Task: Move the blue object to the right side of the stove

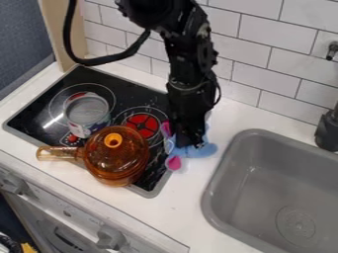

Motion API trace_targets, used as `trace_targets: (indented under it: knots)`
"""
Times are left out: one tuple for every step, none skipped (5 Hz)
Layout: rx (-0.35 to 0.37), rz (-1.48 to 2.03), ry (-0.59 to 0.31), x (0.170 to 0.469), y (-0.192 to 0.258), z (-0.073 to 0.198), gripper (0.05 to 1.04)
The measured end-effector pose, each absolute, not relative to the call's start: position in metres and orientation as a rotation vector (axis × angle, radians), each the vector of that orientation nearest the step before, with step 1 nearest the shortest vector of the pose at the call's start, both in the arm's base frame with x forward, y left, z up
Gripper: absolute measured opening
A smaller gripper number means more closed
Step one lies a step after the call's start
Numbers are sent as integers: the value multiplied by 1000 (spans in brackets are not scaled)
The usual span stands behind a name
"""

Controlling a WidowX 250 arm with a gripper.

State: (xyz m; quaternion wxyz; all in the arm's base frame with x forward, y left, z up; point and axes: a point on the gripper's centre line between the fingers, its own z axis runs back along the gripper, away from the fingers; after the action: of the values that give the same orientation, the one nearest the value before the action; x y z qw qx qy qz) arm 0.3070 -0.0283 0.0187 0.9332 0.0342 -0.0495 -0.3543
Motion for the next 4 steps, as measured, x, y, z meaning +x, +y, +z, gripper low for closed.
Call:
trace_targets:
  knots:
    - [68, -741, -93, 307, -28, 18, 585]
    - [63, -754, -83, 305, -28, 19, 891]
    - [63, -762, -125, 306, -30, 38, 1007]
    - [55, -753, -177, 304, -30, 65, 1001]
